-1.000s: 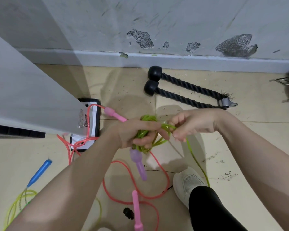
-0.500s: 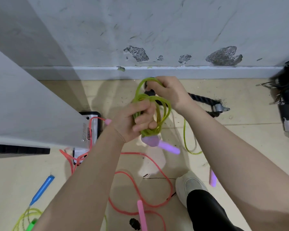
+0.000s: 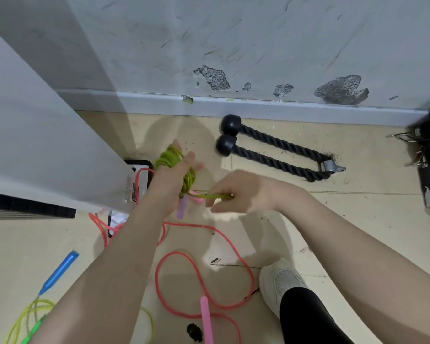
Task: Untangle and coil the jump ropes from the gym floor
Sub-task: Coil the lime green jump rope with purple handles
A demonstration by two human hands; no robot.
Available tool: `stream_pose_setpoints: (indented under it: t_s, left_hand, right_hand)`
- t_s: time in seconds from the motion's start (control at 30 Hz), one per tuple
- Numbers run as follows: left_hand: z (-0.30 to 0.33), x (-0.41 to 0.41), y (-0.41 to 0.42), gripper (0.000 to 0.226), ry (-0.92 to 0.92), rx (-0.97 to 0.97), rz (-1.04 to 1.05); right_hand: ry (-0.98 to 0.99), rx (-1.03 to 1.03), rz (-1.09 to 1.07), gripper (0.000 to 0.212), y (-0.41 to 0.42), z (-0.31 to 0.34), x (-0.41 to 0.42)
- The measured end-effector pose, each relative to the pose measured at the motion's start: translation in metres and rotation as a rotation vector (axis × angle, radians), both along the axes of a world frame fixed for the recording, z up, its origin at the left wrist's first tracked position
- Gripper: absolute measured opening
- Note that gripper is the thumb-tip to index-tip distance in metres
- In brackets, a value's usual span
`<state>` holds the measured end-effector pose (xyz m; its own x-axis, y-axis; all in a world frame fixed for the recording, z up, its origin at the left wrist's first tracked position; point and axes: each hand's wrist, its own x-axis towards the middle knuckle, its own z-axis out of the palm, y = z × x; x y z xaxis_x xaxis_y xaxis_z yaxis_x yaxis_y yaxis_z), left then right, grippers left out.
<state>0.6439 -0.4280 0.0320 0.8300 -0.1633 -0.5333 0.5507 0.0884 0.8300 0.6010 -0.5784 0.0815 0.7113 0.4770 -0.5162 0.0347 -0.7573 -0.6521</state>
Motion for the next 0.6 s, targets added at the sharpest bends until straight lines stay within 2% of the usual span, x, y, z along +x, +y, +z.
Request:
stream_pose_setpoints:
  t_s: [0.07,0.13,0.17,0.27,0.37,0.43,0.5,0.53,0.6]
  left_hand:
    - [0.006,-0.007,-0.006,0.042,0.05,0.1,-0.183]
    - [0.015,-0.012,-0.014,0.063,0.174,-0.021,-0.351]
    - [0.02,-0.014,-0.018,0.072,0.195,-0.105,-0.434]
    - [0.036,-0.014,-0.027,0.079,0.161,-0.331,-0.676]
    - [0.038,-0.01,-0.019,0.08,0.098,-0.611,-0.828]
    - [0.036,-0.008,-0.016,0.077,0.051,-0.725,-0.767]
    - [0.037,-0.006,-0.018,0.064,0.07,-0.819,-0.503]
    - [0.036,-0.003,-0.018,0.059,0.094,-0.795,-0.337]
    - [0.03,0.003,-0.015,0.045,0.131,-0.573,-0.062]
  right_hand:
    - [-0.203,0.15,-0.198,0.016,-0.01,0.008,0.008]
    - [-0.368,0.182,-0.394,0.017,-0.023,0.011,0.016]
    - [-0.392,0.223,-0.485,0.022,-0.029,0.011,0.018]
    - [-0.204,0.533,-0.711,0.03,-0.041,0.009,0.018]
    - [-0.084,0.577,-0.767,0.025,-0.046,-0.009,0.013]
    - [0.0,0.552,-0.798,0.021,-0.042,-0.027,0.006]
    - [-0.006,0.379,-0.722,0.033,-0.031,-0.042,-0.003]
    - [-0.015,0.247,-0.607,0.038,-0.022,-0.045,-0.008]
    - [0.03,0.061,-0.334,0.028,-0.005,-0.044,-0.017]
